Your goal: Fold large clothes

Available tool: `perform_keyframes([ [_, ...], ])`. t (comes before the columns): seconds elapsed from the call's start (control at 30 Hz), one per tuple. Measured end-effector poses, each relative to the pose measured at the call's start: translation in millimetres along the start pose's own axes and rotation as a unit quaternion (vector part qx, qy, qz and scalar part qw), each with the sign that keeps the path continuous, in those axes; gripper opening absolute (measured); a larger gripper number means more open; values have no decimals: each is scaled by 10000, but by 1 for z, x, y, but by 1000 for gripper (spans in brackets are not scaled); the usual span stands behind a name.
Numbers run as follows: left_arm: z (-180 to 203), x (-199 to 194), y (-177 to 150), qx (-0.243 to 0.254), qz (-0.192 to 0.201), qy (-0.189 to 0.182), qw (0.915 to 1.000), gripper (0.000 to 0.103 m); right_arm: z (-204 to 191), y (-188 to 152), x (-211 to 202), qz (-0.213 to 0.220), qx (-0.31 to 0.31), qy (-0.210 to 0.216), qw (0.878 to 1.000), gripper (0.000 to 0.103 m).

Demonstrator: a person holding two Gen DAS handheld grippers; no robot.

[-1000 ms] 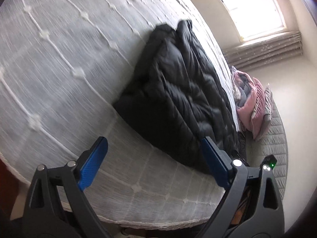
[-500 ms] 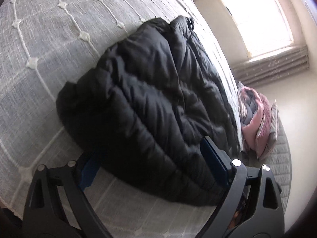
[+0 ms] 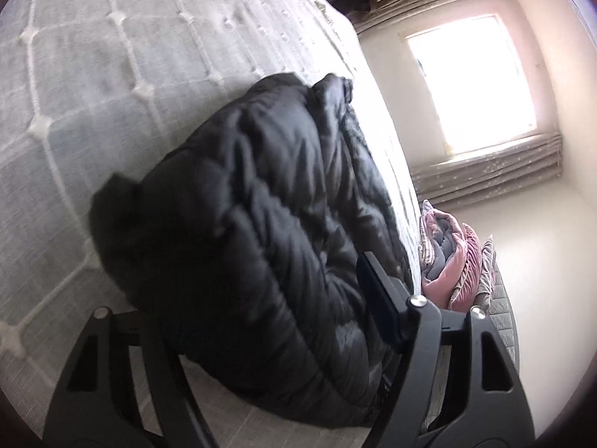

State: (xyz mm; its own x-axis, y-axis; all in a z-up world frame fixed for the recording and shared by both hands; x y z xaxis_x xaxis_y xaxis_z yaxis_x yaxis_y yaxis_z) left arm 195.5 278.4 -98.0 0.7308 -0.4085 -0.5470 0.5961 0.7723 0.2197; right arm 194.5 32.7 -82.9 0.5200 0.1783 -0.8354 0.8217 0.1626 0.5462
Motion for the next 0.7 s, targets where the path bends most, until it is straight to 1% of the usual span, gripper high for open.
perform_keyframes([
  [0.03, 4, -1, 2, 90, 43, -18, 9999, 51, -1, 0, 0, 7, -14, -9, 10000, 18],
  [0.1, 22, -2, 2, 430, 223, 31, 9988, 38, -2, -1, 0, 26, -44, -31, 10000, 18],
  [0.17, 40, -9, 0, 730, 393, -89, 9965, 34, -3, 1, -4, 104, -34, 21, 9999, 18],
  [0.2, 44, -15, 2, 860, 464, -138, 9951, 32, -7, 3, -8, 191, -50, 128, 9997, 18],
  [0.3, 68, -26, 0, 1321, 707, -243, 9884, 29, -23, 5, -16, 382, -301, 291, 9984, 17],
  [0.33, 77, -30, -1, 1497, 785, -286, 9852, 29, -28, 4, -15, 384, -404, 279, 9981, 16],
  [0.37, 84, -33, -2, 1627, 837, -320, 9826, 29, -32, 2, -13, 340, -499, 239, 9979, 11],
  [0.43, 99, -38, -5, 1894, 913, -412, 9768, 29, -38, -2, -5, 228, -614, 230, 9976, 10],
  [0.5, 116, -38, -11, 2139, 979, -503, 9706, 29, -39, -6, 4, 87, -525, 299, 9981, 9],
  [0.57, 130, -41, -19, 2457, 1056, -570, 9619, 29, -37, -9, 12, -79, -344, 441, 9984, 9],
  [0.63, 145, -44, -27, 2811, 1194, -561, 9506, 29, -33, -7, 15, -223, -159, 640, 9976, 9],
  [0.67, 149, -45, -28, 2954, 1238, -570, 9456, 29, -29, -3, 13, -260, -39, 762, 9968, 9],
  [0.7, 154, -47, -30, 3060, 1263, -579, 9418, 29, -24, 4, 9, -192, 99, 828, 9963, 9],
])
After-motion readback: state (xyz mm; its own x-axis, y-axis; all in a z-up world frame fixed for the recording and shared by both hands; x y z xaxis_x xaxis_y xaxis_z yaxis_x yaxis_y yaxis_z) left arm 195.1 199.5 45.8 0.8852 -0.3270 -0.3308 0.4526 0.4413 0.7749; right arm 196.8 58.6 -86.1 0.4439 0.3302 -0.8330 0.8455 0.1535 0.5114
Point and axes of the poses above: each gripper's, at about its wrist camera, not at the fingertips, and x roughly the way its jaws point, z to its right, y to its top, the point moved 8 cm from there along x, roughly the way its jaws point
